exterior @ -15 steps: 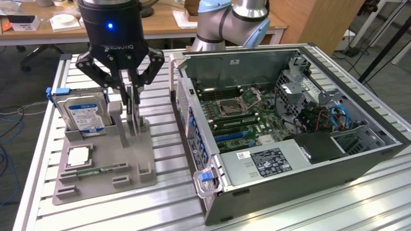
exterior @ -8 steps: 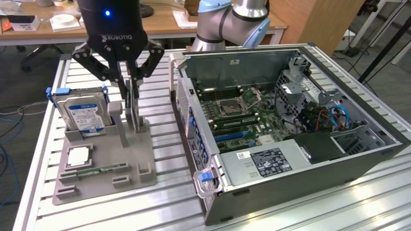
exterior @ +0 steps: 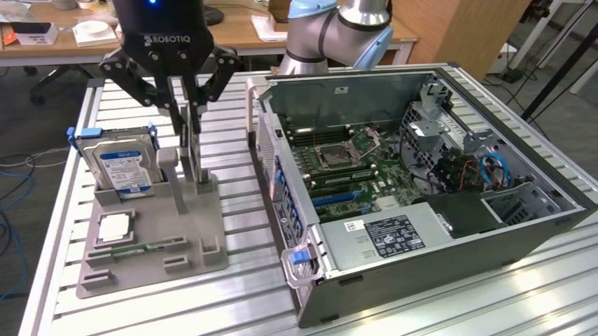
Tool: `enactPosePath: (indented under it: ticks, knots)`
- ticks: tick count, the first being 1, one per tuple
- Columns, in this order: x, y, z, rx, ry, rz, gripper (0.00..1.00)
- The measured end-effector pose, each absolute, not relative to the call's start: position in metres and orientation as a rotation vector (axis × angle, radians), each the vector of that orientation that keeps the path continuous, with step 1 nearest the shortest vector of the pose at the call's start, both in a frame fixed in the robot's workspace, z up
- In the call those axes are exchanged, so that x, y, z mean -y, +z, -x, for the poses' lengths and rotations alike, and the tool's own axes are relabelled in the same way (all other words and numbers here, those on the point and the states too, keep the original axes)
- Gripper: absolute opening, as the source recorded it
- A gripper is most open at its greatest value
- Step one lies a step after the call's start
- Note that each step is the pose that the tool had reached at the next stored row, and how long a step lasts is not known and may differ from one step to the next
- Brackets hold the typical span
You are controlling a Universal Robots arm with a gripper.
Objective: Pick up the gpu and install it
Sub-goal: 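Pick up the gpu and move the gpu toward the slot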
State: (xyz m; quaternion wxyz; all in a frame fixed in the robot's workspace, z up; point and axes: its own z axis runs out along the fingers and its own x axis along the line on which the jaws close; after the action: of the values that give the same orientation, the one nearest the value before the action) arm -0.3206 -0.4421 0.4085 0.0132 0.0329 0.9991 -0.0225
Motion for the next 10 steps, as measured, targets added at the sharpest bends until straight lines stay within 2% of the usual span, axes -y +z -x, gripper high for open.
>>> enactPosePath:
  ticks: [10]
  knots:
    - [0.442, 0.428, 0.321, -3.113, -0.07, -0.103, 0.26]
